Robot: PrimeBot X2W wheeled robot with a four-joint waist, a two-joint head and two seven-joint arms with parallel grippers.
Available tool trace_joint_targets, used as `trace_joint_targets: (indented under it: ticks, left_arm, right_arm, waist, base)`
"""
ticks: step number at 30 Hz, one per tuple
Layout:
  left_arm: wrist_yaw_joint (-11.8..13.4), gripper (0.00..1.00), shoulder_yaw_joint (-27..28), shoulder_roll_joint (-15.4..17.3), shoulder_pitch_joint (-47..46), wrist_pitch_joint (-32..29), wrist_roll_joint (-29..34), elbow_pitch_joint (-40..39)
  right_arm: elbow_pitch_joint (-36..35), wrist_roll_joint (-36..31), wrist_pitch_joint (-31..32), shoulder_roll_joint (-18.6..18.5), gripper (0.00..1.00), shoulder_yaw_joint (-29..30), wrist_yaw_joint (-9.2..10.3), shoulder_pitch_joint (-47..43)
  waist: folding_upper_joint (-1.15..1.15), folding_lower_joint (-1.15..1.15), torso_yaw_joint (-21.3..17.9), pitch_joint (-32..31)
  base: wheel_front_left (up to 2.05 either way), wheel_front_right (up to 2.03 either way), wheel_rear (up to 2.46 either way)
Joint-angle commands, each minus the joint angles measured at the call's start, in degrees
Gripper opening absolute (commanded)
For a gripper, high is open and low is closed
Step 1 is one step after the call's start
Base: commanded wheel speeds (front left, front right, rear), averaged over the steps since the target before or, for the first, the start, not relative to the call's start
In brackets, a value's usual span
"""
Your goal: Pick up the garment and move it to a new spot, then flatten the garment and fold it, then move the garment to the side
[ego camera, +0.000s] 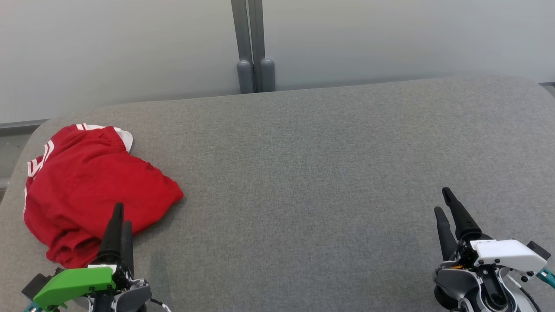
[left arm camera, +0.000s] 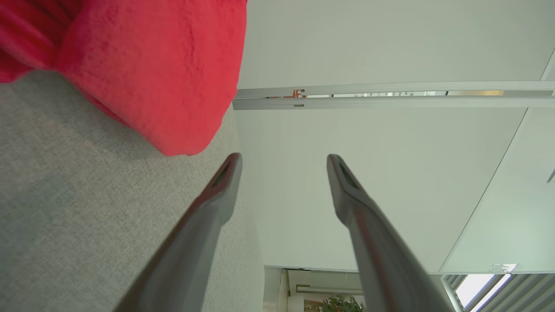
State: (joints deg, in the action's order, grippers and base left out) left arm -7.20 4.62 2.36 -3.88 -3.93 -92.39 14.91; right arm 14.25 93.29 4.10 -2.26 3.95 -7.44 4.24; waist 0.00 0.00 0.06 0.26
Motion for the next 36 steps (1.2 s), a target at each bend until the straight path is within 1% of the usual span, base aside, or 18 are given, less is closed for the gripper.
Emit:
trace_joint_targets:
  ticks: [1, 8, 15, 25, 36]
  left_arm:
    - [-0.1, 1.00, -0.2, 0.3, -1.2, 0.7, 0.7, -1.4]
    - [-0.1, 1.00, -0.8, 0.3, -1.3, 2.5, 3.8, -3.2]
    - [-0.1, 1.00, -1.2, 0.4, -1.2, 4.2, 8.6, -4.7]
    - [-0.1, 1.00, -1.8, 0.4, -0.8, 6.4, 24.4, -5.2]
    - [1.5, 1.00, -3.2, 0.5, 0.2, 8.5, 39.8, -5.5]
  right_arm:
    - [-1.8, 0.3, -0.7, -0.3, 1.00, -0.6, -0.02, 1.6]
    - [-3.9, -2.1, -2.6, -0.3, 1.00, -1.6, -0.02, 2.1]
    - [-5.5, -8.1, -4.3, -0.4, 1.00, -2.7, -0.03, 2.3]
    - [-7.2, -18.0, -6.5, -0.7, 1.00, -5.0, -0.03, 2.2]
    - [-7.1, -35.0, -8.7, -1.3, 1.00, -6.1, -0.04, 2.3]
  waist:
    - [0.00, 0.00, 0.0, 0.0]
    - [0.00, 0.00, 0.1, 0.0]
    - [0.00, 0.00, 0.1, 0.1]
    - [0.00, 0.00, 0.1, 0.0]
    - [0.00, 0.00, 0.1, -0.1]
  base:
    - [0.00, 0.00, 0.00]
    - [0.00, 0.00, 0.00]
    - [0.00, 0.00, 0.00]
    - [0.00, 0.00, 0.00]
    - [0.00, 0.00, 0.00]
